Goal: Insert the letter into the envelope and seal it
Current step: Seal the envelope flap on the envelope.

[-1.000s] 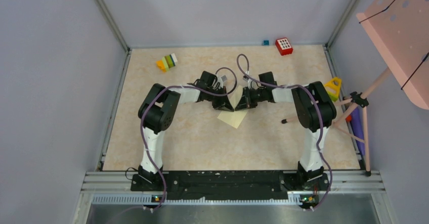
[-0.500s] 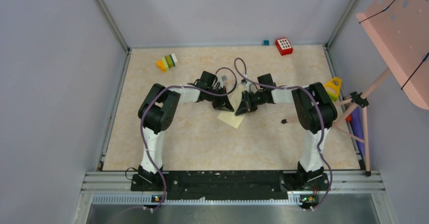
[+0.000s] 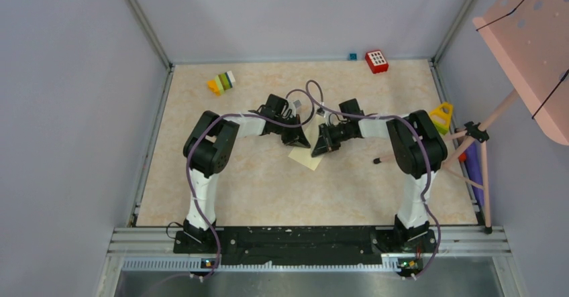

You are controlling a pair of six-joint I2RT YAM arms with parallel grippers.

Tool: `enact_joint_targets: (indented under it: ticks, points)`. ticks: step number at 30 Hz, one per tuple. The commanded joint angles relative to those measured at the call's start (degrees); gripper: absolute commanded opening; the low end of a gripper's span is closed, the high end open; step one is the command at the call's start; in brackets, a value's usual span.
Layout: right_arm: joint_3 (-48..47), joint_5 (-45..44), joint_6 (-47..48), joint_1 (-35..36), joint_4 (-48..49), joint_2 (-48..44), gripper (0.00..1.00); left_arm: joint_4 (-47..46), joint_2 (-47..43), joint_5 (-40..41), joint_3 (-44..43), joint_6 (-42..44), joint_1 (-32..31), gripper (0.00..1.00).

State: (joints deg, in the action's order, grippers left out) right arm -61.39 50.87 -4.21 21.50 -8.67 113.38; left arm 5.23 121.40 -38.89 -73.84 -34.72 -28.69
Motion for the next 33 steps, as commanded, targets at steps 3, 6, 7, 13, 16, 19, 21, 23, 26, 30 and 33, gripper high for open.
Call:
enact_joint_targets:
  ticks: [3,6,7,13,16,19,21,23,26,30,33]
  points:
    - [0.91,-2.09,3.37,0.76,-4.17,-1.81,0.00,5.73,4.72,16.00,2.34,4.92,-0.27,0.00]
    - [0.55,-0.89,-1.18,-1.24,-0.96,-0.82,0.00,5.73,4.72,16.09,2.36,5.01,-0.35,0.00]
    - [0.15,-0.93,-2.17,-1.96,-0.35,-0.35,0.00,5.79,4.71,16.05,2.31,5.00,-0.40,0.00]
    - [-1.31,-2.63,-5.64,-4.93,2.85,1.87,0.00,5.84,4.50,16.13,2.31,5.10,-0.40,0.00]
    - [-1.69,-4.10,-6.49,-5.39,3.89,2.42,0.00,5.85,4.61,16.11,2.33,5.10,-0.37,0.00]
    - [-2.01,-6.44,-8.29,-5.81,5.60,2.71,0.00,5.84,4.61,16.11,2.35,5.19,-0.47,0.00]
    - [-2.23,-7.65,-10.12,-6.66,7.52,2.82,0.00,5.89,4.56,16.06,2.33,5.27,-0.46,0.00]
    - [-2.91,-9.15,-11.22,-7.52,8.12,3.18,0.00,5.86,4.44,16.15,2.45,5.28,-0.46,0.00]
    - [-3.62,-10.06,-12.37,-8.76,8.25,3.51,0.00,5.93,4.41,16.13,2.46,5.28,-0.43,0.00]
    - [-3.95,-11.66,-12.37,-9.26,8.29,3.48,0.00,5.93,4.45,16.22,2.48,5.28,-0.46,0.00]
    - [-4.29,-12.64,-12.46,-9.80,8.27,3.57,0.00,5.93,4.42,16.22,2.45,5.28,-0.47,0.00]
